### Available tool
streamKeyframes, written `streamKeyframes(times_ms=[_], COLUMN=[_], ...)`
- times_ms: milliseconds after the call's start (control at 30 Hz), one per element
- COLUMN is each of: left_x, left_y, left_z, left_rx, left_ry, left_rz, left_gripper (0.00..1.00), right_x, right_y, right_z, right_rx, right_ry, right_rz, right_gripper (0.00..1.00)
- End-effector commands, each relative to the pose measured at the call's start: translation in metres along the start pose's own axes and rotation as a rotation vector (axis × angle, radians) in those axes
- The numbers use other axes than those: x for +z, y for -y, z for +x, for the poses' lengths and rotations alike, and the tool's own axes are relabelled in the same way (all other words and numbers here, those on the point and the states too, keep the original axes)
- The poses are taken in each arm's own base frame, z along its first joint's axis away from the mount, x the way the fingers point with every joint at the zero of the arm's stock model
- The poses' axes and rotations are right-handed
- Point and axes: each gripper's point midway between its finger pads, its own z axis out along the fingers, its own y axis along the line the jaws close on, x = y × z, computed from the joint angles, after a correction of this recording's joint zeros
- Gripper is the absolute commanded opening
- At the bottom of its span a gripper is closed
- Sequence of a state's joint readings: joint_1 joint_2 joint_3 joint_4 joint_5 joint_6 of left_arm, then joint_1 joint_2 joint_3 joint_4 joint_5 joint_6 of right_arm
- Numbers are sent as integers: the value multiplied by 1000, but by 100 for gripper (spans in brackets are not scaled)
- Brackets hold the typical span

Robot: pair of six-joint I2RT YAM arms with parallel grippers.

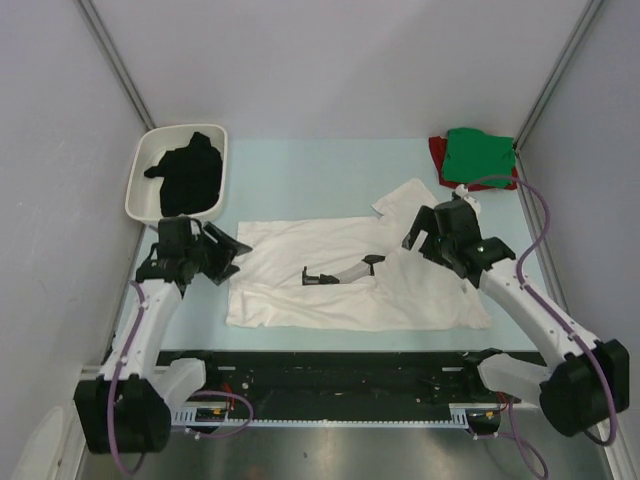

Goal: Fold and stack the t-shirts

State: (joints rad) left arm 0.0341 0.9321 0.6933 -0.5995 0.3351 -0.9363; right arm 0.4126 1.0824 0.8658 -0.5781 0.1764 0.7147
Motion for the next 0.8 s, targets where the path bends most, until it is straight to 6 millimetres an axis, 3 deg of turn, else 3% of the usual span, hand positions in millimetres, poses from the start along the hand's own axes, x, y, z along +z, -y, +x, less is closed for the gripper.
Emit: streamKeyframes(times_ms=[0, 67, 100, 133, 167, 233, 300, 367, 467, 500, 667, 700, 767], left_x=[14, 21, 25, 39, 41, 60, 69, 84, 103, 108, 126, 127, 130], left_y=[46, 59, 61, 54, 64, 60, 68, 74, 68, 64, 58, 58, 59], left_z=[-40, -54, -60, -63, -72, -79, -90, -90, -96, -97, -105, -106, -109], left_rx=[142, 158, 165, 152, 159, 152, 166, 186, 183, 182, 179, 178, 180], left_ry=[63, 86, 97, 74, 90, 69, 82, 72, 61, 56, 61, 65, 65], left_rz=[68, 67, 53, 9, 22, -17, -16, -28, -61, -79, -108, -113, -116], left_gripper=[66, 66, 66, 66, 66, 66, 65, 65, 64, 63, 61, 61, 62], right_x=[18, 36, 44, 47, 63, 74, 91, 108, 126, 146, 192, 212, 232], right_y=[-2, 7, 9, 9, 14, 17, 24, 29, 11, 8, -1, -2, -2], right_z=[-70, -91, -97, -116, -117, -131, -145, -153, -176, -172, -192, -195, -194], right_rx=[-105, -86, -78, -77, -87, -105, -80, -41, -66, -76, -160, -191, -215], right_ry=[166, 177, 171, 203, 179, 197, 192, 192, 244, 216, 204, 166, 111], right_rz=[27, 43, 44, 51, 82, 110, 127, 127, 60, 44, 42, 52, 61], right_gripper=[100, 100, 100, 100, 100, 100, 100, 100, 100, 100, 100, 100, 100])
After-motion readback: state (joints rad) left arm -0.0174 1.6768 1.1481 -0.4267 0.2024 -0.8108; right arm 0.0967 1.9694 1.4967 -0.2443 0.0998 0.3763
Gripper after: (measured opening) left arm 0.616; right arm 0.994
